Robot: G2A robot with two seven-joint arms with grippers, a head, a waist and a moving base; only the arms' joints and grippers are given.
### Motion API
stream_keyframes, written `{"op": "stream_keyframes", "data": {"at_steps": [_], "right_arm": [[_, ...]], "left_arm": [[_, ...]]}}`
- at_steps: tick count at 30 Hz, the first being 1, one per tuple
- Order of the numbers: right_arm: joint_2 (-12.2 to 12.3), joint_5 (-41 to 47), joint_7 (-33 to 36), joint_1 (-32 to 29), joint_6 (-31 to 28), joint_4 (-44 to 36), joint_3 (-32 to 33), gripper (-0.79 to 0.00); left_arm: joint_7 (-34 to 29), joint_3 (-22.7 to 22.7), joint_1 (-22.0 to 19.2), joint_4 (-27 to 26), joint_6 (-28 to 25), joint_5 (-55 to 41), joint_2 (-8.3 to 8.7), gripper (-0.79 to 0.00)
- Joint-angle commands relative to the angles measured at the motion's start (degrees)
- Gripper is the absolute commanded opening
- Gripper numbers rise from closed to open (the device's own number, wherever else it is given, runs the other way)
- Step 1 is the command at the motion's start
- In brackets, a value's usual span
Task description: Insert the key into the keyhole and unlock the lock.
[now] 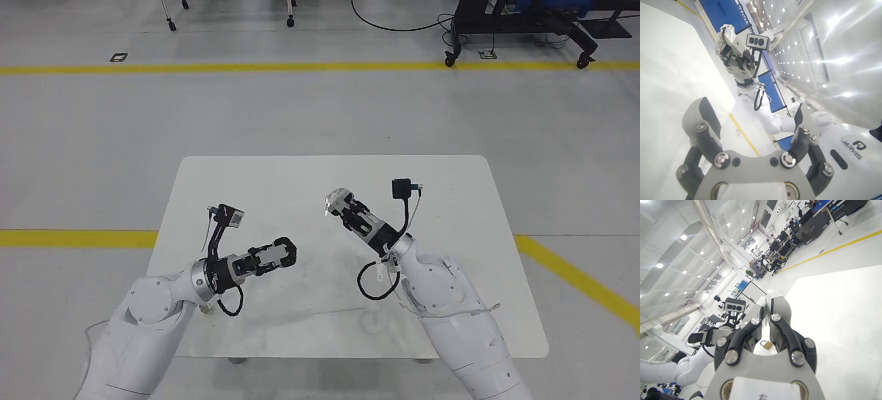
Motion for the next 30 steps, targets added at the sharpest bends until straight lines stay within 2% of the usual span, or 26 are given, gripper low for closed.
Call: {"op": "stream_keyframes", "data": {"at_steps": [1,2,6,9,10,16,18,30], "right_arm": [[-0.1,1.0,0.7,0.3,0.2,0.3,-0.5,-0.785],[-0.2,1.5,1.1,0.5,0.3,0.4,-0.8,-0.785],[-0.5,3.2,2.8,1.3,0.7,1.4,-1.9,-0.785],[-0.7,3.9,3.4,1.8,0.9,2.0,-2.3,-0.785],[-0.7,3.9,3.5,1.9,1.0,2.1,-2.3,-0.785],[-0.9,4.5,3.8,2.3,1.2,2.7,-2.6,-0.785],[-1.0,4.5,4.0,2.4,1.2,2.8,-2.6,-0.785],[-1.2,5.3,5.6,2.6,1.7,2.9,-2.9,-0.785]], "left_arm": [[2.3,2.2,-1.8,2.0,-0.9,2.8,-0.5,0.0],[3.5,2.9,-2.5,2.7,-1.2,3.8,-0.73,0.0],[7.2,5.0,-4.2,4.6,-2.1,6.1,-1.38,-0.234],[8.8,5.6,-4.9,5.5,-2.5,6.9,-1.65,-0.302],[9.1,5.8,-5.1,5.7,-2.5,7.1,-1.71,-0.379],[10.5,5.9,-5.5,6.7,-2.3,7.9,-1.86,-0.591],[10.7,6.0,-5.6,6.9,-2.1,8.1,-1.9,-0.61],[12.6,7.4,-6.7,8.5,-0.7,9.7,-2.41,-0.603]]}}
